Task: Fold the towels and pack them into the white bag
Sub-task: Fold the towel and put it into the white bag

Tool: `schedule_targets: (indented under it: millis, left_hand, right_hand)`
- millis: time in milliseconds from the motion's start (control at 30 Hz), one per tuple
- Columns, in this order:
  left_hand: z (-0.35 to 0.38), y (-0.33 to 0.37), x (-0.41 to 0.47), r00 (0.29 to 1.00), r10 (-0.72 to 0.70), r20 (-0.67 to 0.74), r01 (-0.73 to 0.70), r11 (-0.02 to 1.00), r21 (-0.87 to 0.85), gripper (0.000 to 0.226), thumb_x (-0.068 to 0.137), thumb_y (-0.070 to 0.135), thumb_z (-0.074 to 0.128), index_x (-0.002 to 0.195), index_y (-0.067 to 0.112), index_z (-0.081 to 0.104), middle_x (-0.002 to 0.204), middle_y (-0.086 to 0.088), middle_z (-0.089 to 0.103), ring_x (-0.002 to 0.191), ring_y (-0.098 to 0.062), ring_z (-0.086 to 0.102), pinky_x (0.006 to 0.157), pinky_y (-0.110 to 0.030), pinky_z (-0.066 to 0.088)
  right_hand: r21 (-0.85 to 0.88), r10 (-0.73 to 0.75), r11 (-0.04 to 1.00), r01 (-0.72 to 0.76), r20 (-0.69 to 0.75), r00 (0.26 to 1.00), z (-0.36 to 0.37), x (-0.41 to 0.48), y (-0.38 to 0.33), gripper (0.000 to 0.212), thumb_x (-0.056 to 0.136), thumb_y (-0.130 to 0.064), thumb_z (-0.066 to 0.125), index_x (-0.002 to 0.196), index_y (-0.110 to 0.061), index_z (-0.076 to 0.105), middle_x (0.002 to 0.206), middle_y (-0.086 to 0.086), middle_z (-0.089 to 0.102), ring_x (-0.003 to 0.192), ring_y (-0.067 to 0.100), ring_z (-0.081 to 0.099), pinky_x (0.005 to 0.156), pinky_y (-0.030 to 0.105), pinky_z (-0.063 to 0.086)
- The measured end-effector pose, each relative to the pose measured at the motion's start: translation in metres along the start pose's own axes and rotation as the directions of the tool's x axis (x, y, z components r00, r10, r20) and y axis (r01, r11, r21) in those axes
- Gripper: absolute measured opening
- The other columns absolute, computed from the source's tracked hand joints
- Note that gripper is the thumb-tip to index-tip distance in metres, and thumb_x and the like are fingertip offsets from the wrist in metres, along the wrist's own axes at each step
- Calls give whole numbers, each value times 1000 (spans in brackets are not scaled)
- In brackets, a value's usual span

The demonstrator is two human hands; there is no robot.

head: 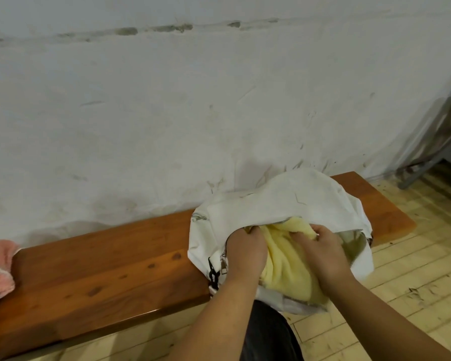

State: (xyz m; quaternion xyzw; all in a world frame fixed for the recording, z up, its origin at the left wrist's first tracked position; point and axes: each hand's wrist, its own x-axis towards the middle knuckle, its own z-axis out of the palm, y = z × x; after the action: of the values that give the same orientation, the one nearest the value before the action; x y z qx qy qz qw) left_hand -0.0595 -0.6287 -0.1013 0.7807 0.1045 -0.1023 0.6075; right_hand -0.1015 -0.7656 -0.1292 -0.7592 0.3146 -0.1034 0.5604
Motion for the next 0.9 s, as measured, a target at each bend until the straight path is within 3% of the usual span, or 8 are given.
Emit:
schedule_targets:
  millis: [100, 333, 433, 500, 600, 700, 800, 900]
  left_hand:
    - [-5, -3, 1, 999, -17, -40, 16, 1000, -20, 24, 99, 11, 50, 117, 22, 61, 112, 12, 61, 113, -15, 54, 105, -30, 40]
    - [-1, -12, 5, 990, 66, -123, -61, 997, 44, 53, 98, 2, 46, 148, 15, 44, 145, 2, 48, 136, -20, 44, 119, -34, 30]
    - [-2, -15, 16, 993, -116, 5, 116, 991, 68, 37, 103, 5, 41, 138, 4, 52, 138, -13, 55, 133, -31, 49, 111, -34, 38]
    - [-2, -9, 22, 978, -188, 86, 173, 972, 158, 30, 102, 9, 44, 127, 2, 59, 130, -17, 60, 125, -35, 55, 101, -34, 44]
    - [5, 2, 25, 997, 32, 65, -48, 962, 270, 45, 95, 6, 51, 139, 7, 52, 144, -10, 52, 136, -27, 45, 116, -27, 31]
    - [8, 11, 26, 982, 183, 37, -185, 929, 320, 59, 94, 2, 51, 151, 9, 38, 152, -5, 43, 143, -23, 35, 112, -12, 15]
    - [4, 6, 39, 993, -39, 114, -18, 884, 467, 42, 99, 5, 48, 140, 1, 47, 146, -16, 49, 134, -30, 46, 111, -28, 33]
    - [-2, -4, 45, 985, -128, 120, 46, 847, 529, 41, 101, 3, 47, 142, 0, 45, 146, -17, 48, 134, -30, 47, 108, -29, 37]
  right_hand:
    - [57, -30, 998, 35, -90, 996, 8, 13, -11, 30, 87, -28, 74, 104, -18, 52, 92, 0, 58, 80, 16, 54, 64, 30, 42]
    - [-262, -415, 885, 385, -65, 908, 37, 49, -27, 19, 84, -10, 69, 92, -17, 53, 84, -9, 58, 76, 9, 56, 64, 14, 37]
    - [-459, -337, 818, 347, 107, 935, 49, 62, -3, 29, 90, -14, 66, 117, -13, 58, 107, 2, 63, 97, 23, 62, 77, 25, 44]
    - [-442, -253, 851, 284, 129, 959, 53, 69, 0, 35, 92, -16, 65, 125, -9, 56, 102, 4, 63, 95, 25, 61, 78, 29, 41]
    - [-376, -328, 868, 324, 57, 943, 54, 78, -14, 30, 90, -19, 68, 115, -12, 54, 86, -9, 55, 85, 14, 54, 78, 28, 38]
    - [-310, -384, 880, 360, -18, 923, 50, 84, -28, 18, 96, -12, 60, 112, -13, 51, 91, -3, 58, 86, 18, 55, 79, 32, 42]
    - [-516, -268, 792, 326, 187, 945, 53, 89, -23, 51, 100, -17, 55, 146, -8, 36, 113, 15, 63, 102, 33, 60, 84, 37, 46]
    - [-689, -154, 632, 354, 336, 929, 58, 84, -4, 51, 104, -24, 49, 149, -7, 33, 137, 20, 52, 125, 36, 49, 101, 38, 40]
